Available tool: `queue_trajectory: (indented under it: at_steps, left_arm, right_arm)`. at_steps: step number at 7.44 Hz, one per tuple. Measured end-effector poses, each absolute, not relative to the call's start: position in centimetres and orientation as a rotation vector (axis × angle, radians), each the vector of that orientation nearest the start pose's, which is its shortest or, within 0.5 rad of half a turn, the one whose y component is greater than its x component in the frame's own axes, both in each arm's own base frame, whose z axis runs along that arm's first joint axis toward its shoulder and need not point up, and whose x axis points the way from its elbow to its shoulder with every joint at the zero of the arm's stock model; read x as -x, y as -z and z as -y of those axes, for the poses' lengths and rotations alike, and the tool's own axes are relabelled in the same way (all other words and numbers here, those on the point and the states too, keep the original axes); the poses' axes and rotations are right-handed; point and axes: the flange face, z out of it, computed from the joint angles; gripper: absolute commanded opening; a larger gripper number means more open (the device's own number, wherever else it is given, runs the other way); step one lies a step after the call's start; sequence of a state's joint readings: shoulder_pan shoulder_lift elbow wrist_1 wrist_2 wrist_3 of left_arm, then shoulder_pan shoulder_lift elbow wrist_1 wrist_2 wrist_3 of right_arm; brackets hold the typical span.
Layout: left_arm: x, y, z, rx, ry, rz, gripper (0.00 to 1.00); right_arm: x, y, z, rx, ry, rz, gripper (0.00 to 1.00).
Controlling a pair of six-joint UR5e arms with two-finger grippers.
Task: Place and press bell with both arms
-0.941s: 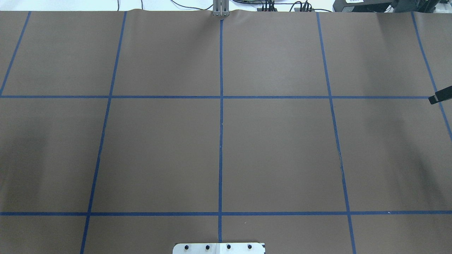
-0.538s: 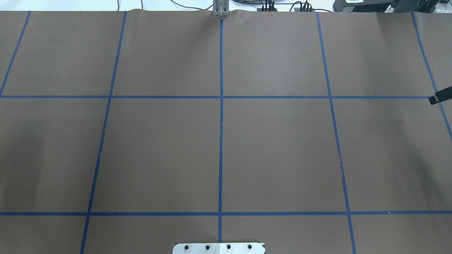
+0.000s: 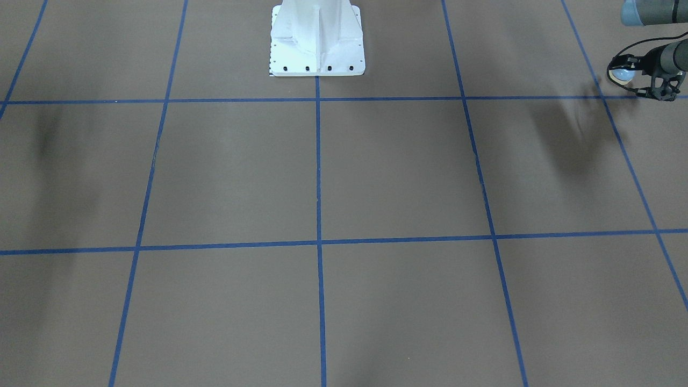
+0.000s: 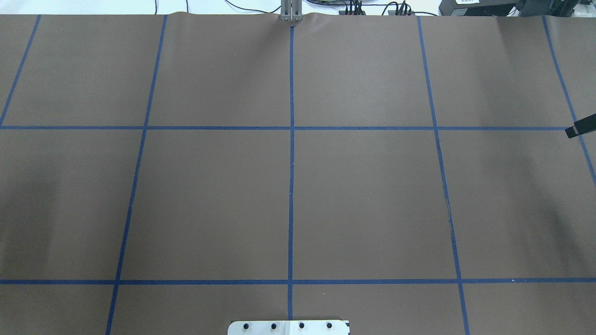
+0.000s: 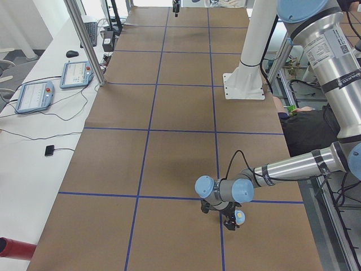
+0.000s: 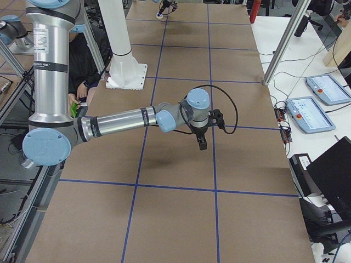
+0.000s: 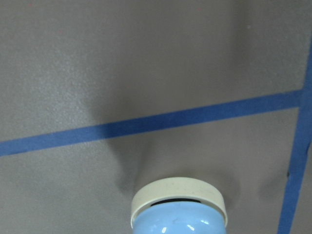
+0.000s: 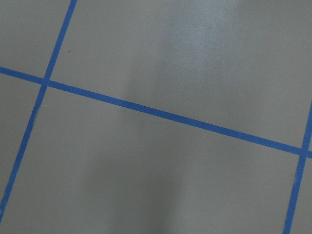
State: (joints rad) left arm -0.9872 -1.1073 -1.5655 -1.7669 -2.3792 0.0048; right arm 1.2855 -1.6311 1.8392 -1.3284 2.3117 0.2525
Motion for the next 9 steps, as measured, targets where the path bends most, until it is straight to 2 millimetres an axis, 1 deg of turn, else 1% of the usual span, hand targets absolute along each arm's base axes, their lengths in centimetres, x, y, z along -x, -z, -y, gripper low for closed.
queue_trajectory:
  at_steps: [8,9]
  left_arm:
    - [-9.1,-81.9,23.8,0.491,-0.464,-0.695,1.0]
    - [-9.2,-82.1,24.0,0.491,-0.465,-0.695,0.98]
  right_arm:
    - [7.1,-53.1,47.8,-0.216,0.196,0.815,1.0]
    - [7.1,-53.1,47.8,-0.216,0.196,0.815,1.0]
